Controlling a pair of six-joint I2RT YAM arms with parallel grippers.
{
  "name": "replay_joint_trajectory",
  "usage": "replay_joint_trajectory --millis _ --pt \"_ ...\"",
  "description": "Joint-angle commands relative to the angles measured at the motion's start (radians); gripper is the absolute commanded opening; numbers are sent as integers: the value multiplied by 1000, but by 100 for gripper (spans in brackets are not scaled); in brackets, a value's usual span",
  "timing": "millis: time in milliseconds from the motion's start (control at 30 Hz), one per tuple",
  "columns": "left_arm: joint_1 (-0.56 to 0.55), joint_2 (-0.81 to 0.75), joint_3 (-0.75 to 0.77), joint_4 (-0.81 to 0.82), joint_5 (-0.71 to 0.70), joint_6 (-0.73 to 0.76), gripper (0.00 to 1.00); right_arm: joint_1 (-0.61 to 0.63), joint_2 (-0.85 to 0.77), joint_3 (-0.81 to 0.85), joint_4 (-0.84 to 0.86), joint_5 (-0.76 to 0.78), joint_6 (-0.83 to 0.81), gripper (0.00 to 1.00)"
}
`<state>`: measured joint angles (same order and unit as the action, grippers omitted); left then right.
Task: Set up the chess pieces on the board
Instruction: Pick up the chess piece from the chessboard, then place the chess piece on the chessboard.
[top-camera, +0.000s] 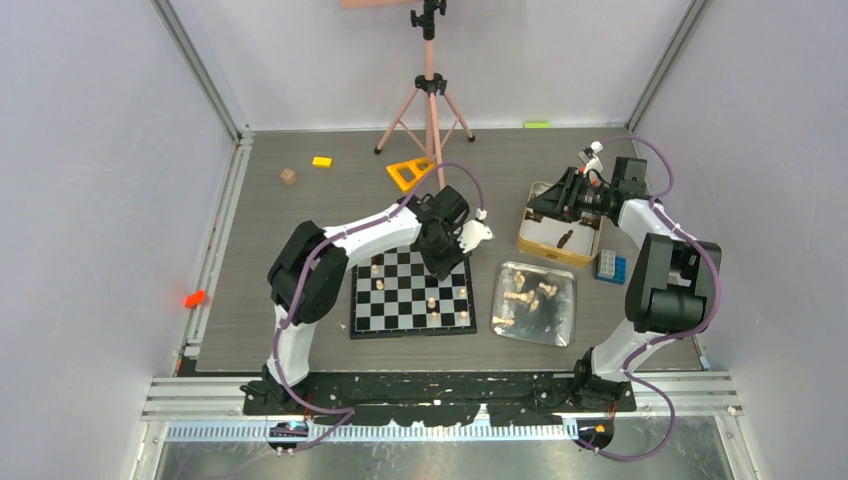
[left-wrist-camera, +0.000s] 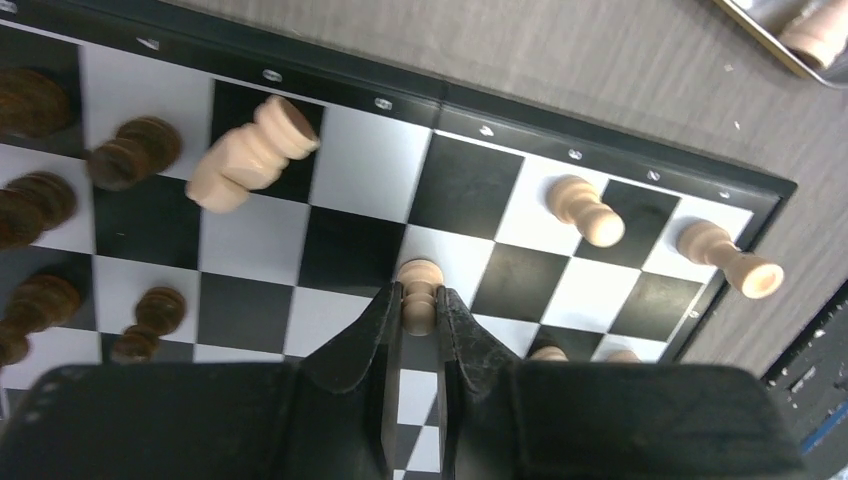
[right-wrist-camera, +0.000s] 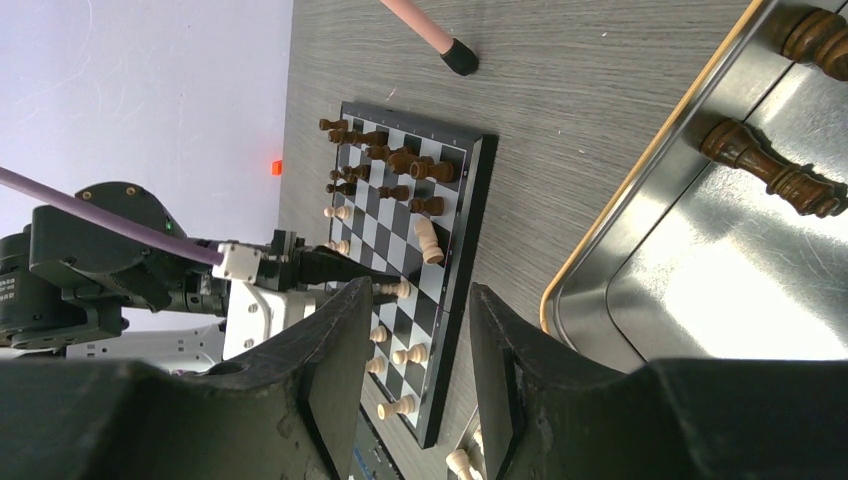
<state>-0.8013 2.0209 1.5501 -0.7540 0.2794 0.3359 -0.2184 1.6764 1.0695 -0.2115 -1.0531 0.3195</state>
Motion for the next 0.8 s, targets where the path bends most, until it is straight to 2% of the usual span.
replay_joint_trajectory --millis 0,233,533,767 --pt "-39 -69 -51 1 40 36 4 -6 -20 25 9 -13 -16 46" --pt "-102 -106 -104 -2 23 47 2 -6 -28 24 9 -12 -17 46" --pt "-111 -88 -92 8 -21 44 2 -5 -41 23 8 -10 -19 46" --pt "-113 -107 -112 -7 33 52 2 -5 -40 23 5 -8 -22 46"
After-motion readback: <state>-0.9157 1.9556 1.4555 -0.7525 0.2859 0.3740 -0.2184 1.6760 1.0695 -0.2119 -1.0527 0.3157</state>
